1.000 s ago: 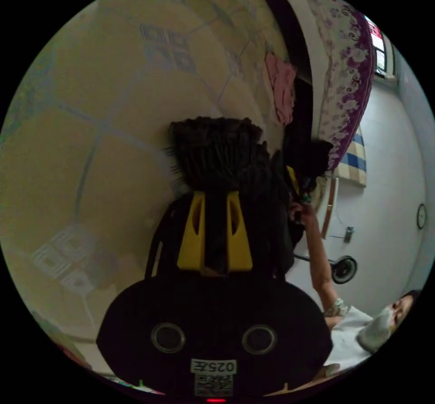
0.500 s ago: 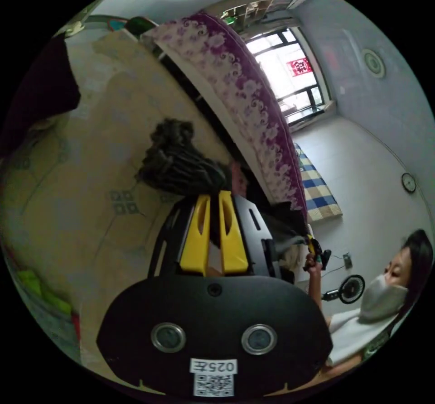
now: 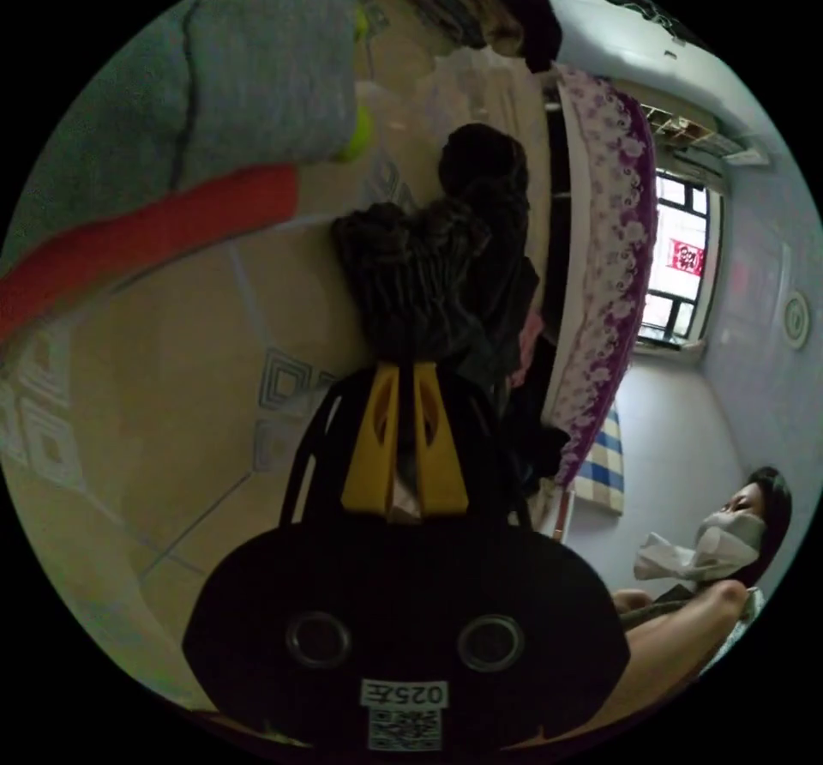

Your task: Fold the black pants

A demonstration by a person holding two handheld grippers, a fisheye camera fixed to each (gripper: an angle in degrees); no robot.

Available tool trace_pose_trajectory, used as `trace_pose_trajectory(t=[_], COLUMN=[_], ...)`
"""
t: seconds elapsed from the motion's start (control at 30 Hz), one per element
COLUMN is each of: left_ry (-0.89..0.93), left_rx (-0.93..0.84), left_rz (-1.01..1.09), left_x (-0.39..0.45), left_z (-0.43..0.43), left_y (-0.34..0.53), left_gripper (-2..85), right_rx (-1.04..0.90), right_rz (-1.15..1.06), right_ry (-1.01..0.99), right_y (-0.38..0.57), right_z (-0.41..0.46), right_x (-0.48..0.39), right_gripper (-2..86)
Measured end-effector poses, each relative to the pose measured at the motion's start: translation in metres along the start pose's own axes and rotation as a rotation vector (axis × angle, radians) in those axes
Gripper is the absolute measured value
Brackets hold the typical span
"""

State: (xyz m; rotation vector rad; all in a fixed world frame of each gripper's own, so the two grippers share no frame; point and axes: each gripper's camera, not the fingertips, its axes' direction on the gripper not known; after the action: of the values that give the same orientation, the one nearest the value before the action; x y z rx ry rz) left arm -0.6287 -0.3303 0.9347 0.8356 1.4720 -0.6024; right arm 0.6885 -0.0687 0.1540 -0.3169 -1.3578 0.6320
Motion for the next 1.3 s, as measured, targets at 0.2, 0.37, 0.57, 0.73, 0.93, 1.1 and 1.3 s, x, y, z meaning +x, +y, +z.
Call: trace_pose_trajectory(t=[0.2, 0.37, 0.57, 0.73, 0.93, 1.1, 1.3], left_ry=[-0.165, -0.074, -0.22, -0.378, -0.665, -0.681, -0.745], left_rx=[0.162, 0.372, -0.194, -0.518, -0.828, -0.94, -0.995], left_rz=[-0.053, 0.423, 1.083, 1.125, 1.297, 1.335, 1.441], left_x=[0.013, 0.087, 0.209, 0.235, 0.235, 0.237, 0.227], left_z=[-0.06, -0.094, 0.046, 0.16, 0.253, 0.271, 0.265], left_y=[0.05, 0.061, -0.057, -0.109, -0.074, -0.034, 0.007], left_gripper=[-1.2, 9.2, 14.6, 14.4, 16.2, 10.5, 4.1], right_rx=[0.277, 0.4, -0.175, -0.386, -0.712, -0.748, -0.945], right_rz=[0.126, -0.42, -0.937, -1.034, -1.227, -1.431, -1.381], right_ry=[0.035, 0.125, -0.076, 0.175, 0.594, 0.714, 0.646], right_y=[0.054, 0.058, -0.073, -0.163, -0.161, -0.113, -0.085], right_z=[-0.027, -0.003, 0.14, 0.243, 0.357, 0.371, 0.339], right_x=[-0.039, -0.18, -0.318, -0.383, -0.43, -0.446, -0.417], right_gripper=[9.2, 13.9, 13.8, 14.6, 14.5, 6.0, -0.3])
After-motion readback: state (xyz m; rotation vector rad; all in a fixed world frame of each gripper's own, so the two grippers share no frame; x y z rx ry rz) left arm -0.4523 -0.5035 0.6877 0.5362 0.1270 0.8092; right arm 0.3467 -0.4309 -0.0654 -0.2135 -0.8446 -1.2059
